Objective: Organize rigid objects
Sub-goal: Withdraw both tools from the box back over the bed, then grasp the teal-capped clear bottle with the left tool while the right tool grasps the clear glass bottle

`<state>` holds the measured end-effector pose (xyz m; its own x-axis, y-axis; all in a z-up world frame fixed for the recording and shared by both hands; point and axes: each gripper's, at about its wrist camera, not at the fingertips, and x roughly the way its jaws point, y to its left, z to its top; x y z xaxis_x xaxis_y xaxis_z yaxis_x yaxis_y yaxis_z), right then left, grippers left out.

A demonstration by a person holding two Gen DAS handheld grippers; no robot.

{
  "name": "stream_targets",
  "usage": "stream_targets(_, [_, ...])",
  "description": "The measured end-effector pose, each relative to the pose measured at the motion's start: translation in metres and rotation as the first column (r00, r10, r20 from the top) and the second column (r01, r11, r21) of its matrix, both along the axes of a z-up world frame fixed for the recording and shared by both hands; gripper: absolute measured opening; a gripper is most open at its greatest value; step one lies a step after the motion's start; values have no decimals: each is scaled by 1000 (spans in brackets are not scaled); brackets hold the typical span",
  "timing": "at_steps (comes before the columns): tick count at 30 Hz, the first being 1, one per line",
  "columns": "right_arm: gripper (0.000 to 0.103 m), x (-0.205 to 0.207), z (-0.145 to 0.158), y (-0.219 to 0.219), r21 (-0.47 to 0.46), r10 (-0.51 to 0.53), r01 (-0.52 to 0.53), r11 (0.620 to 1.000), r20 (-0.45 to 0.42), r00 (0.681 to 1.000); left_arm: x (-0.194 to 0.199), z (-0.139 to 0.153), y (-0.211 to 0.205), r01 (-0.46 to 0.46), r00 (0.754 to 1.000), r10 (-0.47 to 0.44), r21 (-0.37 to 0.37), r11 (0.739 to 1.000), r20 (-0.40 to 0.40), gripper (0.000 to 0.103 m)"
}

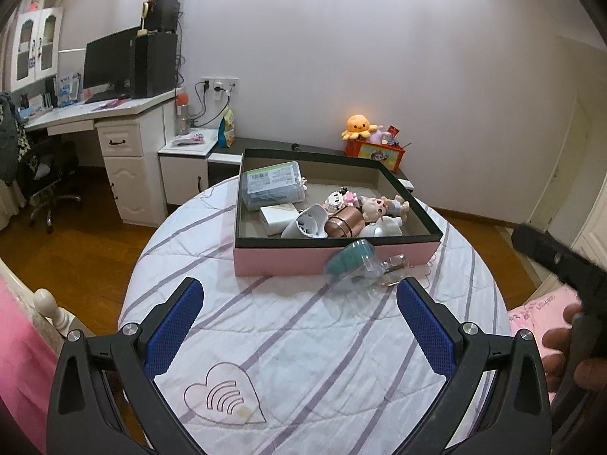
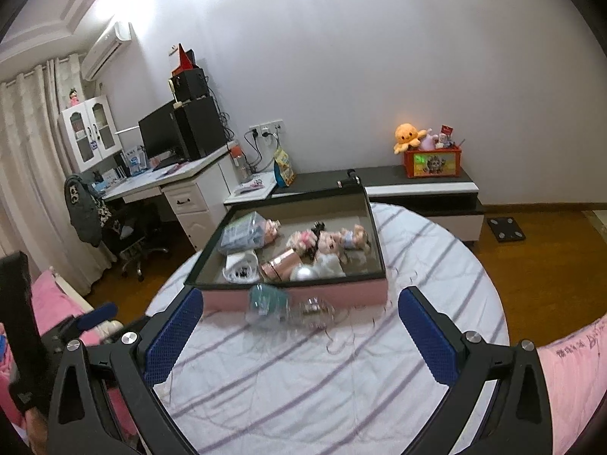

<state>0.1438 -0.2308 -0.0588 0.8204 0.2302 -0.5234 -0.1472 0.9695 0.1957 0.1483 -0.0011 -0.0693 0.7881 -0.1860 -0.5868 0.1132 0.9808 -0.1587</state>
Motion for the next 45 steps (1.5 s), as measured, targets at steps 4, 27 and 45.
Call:
stream_targets(4, [103, -12, -7, -3, -4, -14, 14, 1000, -15, 1000, -6, 0, -2, 2, 1000, -2, 7, 1000, -3, 103])
stream_targets(27, [103, 0, -41, -5, -90, -51, 41, 995, -116, 992, -7, -23, -15, 20, 997, -18, 13, 1000, -77, 103])
stream_targets(45, [98, 88, -101, 6, -145, 11, -51, 988, -267, 964, 63, -74, -26, 14, 977, -15, -7, 1000, -214, 103])
